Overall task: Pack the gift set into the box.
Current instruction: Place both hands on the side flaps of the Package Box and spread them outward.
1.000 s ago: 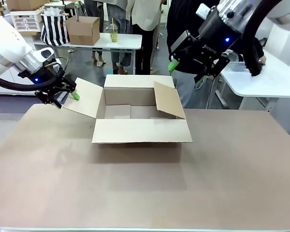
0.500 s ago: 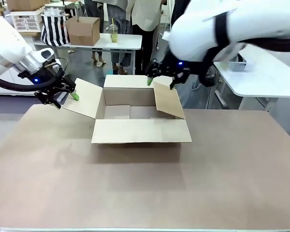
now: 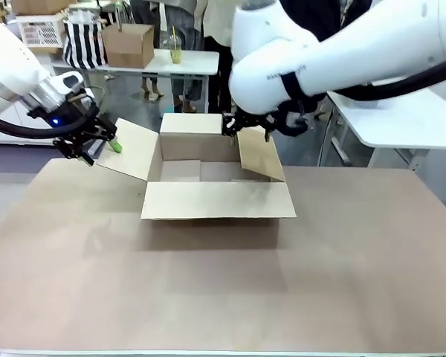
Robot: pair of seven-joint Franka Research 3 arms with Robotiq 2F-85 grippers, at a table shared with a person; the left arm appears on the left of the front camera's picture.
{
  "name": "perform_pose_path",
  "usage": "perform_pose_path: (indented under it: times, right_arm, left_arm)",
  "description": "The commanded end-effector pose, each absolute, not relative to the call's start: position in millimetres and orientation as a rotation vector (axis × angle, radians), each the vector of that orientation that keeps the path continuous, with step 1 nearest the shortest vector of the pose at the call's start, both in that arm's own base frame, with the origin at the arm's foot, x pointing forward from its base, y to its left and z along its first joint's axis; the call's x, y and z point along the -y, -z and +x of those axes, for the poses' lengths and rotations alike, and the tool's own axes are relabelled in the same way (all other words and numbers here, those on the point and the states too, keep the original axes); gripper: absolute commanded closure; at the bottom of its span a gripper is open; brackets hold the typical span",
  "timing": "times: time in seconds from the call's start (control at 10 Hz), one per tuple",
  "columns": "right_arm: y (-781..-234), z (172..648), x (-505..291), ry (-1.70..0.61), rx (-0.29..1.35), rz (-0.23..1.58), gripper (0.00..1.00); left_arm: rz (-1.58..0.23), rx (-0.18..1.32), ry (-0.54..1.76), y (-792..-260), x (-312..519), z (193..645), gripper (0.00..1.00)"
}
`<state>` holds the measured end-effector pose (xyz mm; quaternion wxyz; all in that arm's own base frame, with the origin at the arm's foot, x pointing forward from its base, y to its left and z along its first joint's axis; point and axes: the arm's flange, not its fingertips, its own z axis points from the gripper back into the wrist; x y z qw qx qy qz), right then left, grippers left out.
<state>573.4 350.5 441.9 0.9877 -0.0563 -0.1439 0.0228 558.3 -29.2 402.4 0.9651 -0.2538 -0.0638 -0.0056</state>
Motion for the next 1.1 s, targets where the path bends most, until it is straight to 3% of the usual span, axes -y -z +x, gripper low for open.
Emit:
perform_pose_path:
  times: [0.0, 0.5, 1.0]
  right_arm:
    - [-439, 591, -366, -0.031, 0.275, -0.161, 0.00]
    - [-427, 602, -364, -0.027, 0.293, -0.366, 0.00]
    - [-476, 584, -328, 0.065, 0.350, -0.391, 0.00]
  left_arm:
    - [-0.498, 0.128, 0.001, -404, 29, 557, 0.00]
    - [-0.498, 0.128, 0.001, -404, 29, 557, 0.00]
    - [-0.498, 0.128, 0.001, -404, 29, 557, 0.00]
